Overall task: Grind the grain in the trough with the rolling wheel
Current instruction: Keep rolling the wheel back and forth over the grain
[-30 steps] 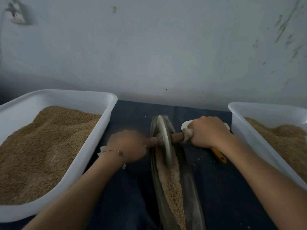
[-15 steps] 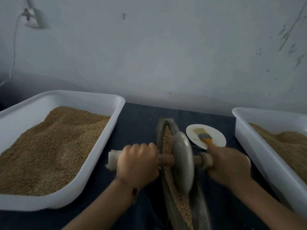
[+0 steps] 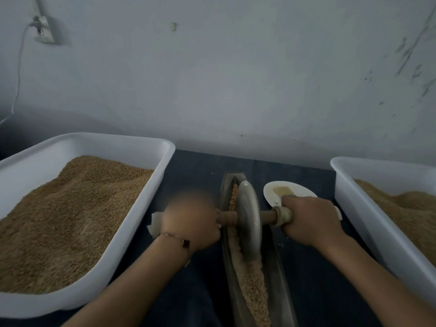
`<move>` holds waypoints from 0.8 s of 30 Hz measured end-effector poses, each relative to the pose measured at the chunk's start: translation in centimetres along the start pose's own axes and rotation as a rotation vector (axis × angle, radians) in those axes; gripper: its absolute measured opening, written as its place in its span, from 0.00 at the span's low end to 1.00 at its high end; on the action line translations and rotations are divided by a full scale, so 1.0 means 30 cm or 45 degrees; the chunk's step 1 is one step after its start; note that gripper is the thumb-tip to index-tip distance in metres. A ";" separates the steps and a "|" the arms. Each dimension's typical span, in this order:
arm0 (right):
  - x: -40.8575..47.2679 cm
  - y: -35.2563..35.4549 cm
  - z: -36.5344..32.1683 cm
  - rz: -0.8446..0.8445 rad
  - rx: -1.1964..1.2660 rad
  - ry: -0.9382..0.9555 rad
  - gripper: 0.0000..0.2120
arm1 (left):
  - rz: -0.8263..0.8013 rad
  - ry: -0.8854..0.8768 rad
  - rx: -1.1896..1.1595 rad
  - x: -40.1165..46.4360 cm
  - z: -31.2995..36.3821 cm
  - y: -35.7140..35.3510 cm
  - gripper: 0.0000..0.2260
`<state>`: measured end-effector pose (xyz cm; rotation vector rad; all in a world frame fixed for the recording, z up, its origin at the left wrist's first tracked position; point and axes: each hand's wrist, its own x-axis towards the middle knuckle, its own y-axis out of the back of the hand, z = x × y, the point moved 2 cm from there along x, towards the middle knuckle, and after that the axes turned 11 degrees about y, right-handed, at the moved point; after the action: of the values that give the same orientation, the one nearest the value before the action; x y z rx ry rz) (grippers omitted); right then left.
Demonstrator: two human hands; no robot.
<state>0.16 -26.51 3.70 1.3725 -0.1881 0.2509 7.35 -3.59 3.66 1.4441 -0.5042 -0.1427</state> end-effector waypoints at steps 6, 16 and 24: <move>0.089 0.007 0.031 -0.215 0.228 -0.044 0.06 | -0.087 0.046 0.051 0.069 0.017 0.029 0.11; -0.134 0.061 -0.090 0.455 -0.053 0.075 0.17 | 0.371 -0.044 -0.088 -0.167 0.015 0.001 0.18; -0.139 0.050 -0.094 0.570 -0.041 0.138 0.17 | 0.324 -0.052 -0.111 -0.175 0.008 -0.011 0.20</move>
<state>-4.31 -23.76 3.43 1.2698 -0.4073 0.6907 2.66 -1.82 2.07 1.2825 -0.7017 0.0088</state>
